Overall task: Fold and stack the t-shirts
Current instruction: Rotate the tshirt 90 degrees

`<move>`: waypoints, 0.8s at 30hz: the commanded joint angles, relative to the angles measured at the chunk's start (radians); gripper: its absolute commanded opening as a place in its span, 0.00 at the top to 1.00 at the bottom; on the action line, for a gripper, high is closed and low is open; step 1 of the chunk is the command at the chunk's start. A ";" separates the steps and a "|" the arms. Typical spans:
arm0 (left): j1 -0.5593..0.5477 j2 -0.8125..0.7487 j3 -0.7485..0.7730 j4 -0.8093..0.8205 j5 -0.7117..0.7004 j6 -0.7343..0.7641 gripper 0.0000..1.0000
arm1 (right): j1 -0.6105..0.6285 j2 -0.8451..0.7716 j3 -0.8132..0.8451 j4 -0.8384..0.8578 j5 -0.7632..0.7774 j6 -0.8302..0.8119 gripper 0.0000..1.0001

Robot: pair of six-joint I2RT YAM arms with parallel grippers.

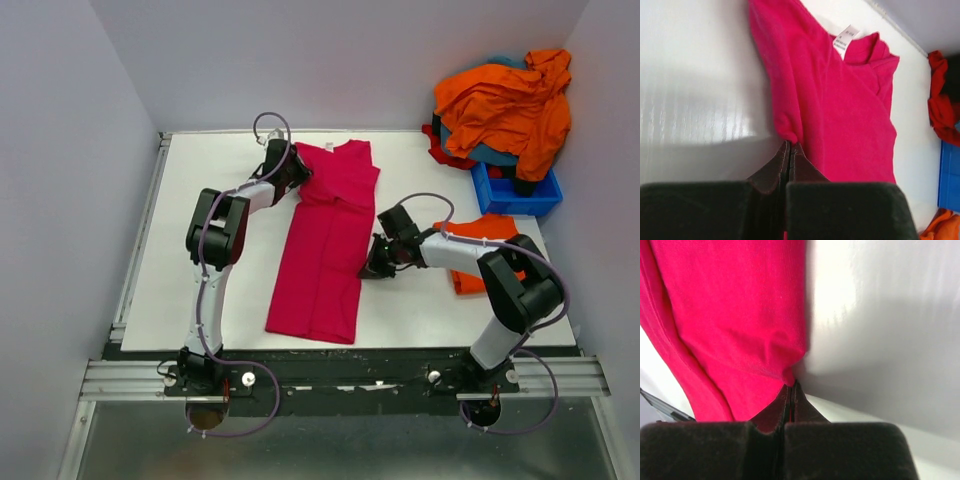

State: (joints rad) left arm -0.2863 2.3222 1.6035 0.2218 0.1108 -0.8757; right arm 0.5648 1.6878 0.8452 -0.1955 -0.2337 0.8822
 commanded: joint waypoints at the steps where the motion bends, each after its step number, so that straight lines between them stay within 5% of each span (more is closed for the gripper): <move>1: -0.001 0.025 0.134 -0.036 -0.103 -0.009 1.00 | -0.048 0.055 0.035 -0.165 0.020 -0.169 0.99; 10: 0.001 0.186 0.453 -0.183 -0.112 0.024 1.00 | -0.103 0.023 0.049 -0.235 0.105 -0.241 0.99; 14: 0.001 0.178 0.428 -0.182 -0.077 0.003 1.00 | -0.114 0.029 0.077 -0.239 0.080 -0.273 0.79; 16: -0.001 0.157 0.388 -0.186 -0.065 0.006 0.88 | -0.112 0.039 0.089 -0.234 0.048 -0.282 0.70; 19: -0.001 0.120 0.320 -0.210 -0.076 0.021 0.43 | -0.112 0.013 0.069 -0.196 0.004 -0.287 0.59; 21: 0.001 0.105 0.302 -0.220 -0.065 0.058 0.30 | -0.112 -0.008 0.052 -0.182 -0.013 -0.292 0.54; 24: 0.003 0.060 0.264 -0.239 -0.040 0.105 0.26 | -0.112 -0.057 0.016 -0.171 -0.027 -0.302 0.50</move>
State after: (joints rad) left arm -0.2829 2.4729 1.9202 0.0551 0.0418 -0.8440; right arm 0.4564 1.6814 0.9195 -0.3351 -0.2546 0.6262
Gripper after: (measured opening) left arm 0.711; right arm 0.471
